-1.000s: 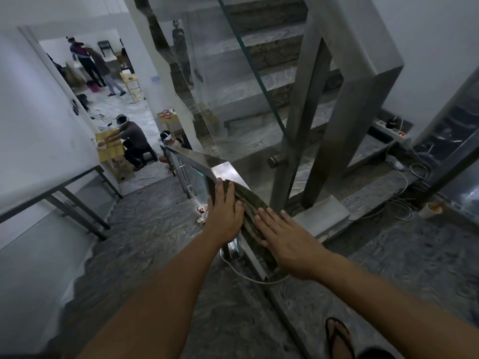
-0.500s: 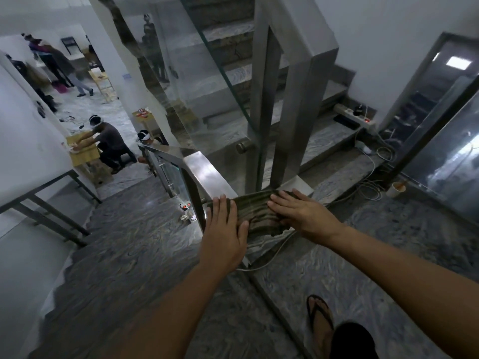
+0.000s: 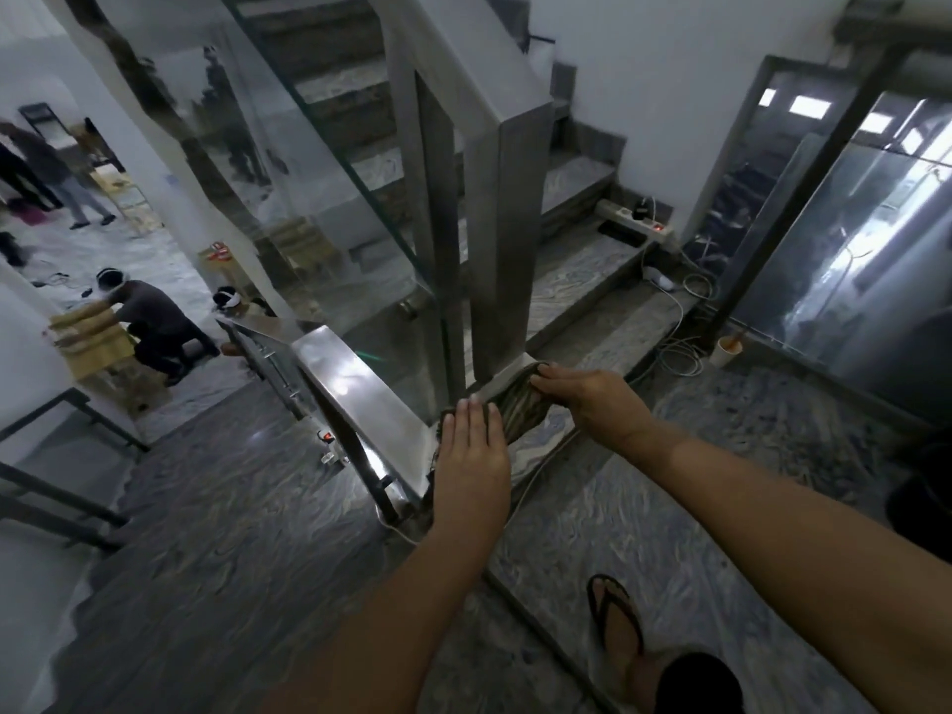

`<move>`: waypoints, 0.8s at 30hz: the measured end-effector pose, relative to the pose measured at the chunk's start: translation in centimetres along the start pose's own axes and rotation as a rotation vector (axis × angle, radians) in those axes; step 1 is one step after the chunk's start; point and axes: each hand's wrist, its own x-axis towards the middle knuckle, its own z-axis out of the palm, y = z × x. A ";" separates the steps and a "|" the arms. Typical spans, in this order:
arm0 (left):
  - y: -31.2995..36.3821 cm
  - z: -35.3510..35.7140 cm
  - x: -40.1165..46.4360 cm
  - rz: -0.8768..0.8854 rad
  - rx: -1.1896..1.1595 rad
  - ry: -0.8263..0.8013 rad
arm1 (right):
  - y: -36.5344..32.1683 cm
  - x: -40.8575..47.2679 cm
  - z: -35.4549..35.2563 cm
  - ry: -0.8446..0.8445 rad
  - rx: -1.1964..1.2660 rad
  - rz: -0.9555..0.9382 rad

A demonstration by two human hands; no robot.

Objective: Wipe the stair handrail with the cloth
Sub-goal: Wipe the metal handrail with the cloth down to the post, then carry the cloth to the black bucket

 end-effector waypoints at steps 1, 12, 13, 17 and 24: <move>0.5 -0.1 0.8 0.024 -0.002 -0.011 | 0.2 0.1 -0.4 -0.001 0.000 0.028; 4.7 0.1 10.6 0.320 0.121 -0.145 | 5.6 -3.8 -7.9 -0.033 -0.009 0.326; 5.4 0.0 11.7 0.350 0.146 -0.174 | 6.2 -4.3 -8.4 -0.036 0.002 0.353; 8.3 0.8 17.3 0.345 0.023 -0.286 | 10.3 -5.4 -9.8 -0.088 -0.022 0.479; 21.1 -3.9 30.1 0.389 -0.239 -0.431 | 22.3 -8.4 -18.0 0.016 -0.029 0.822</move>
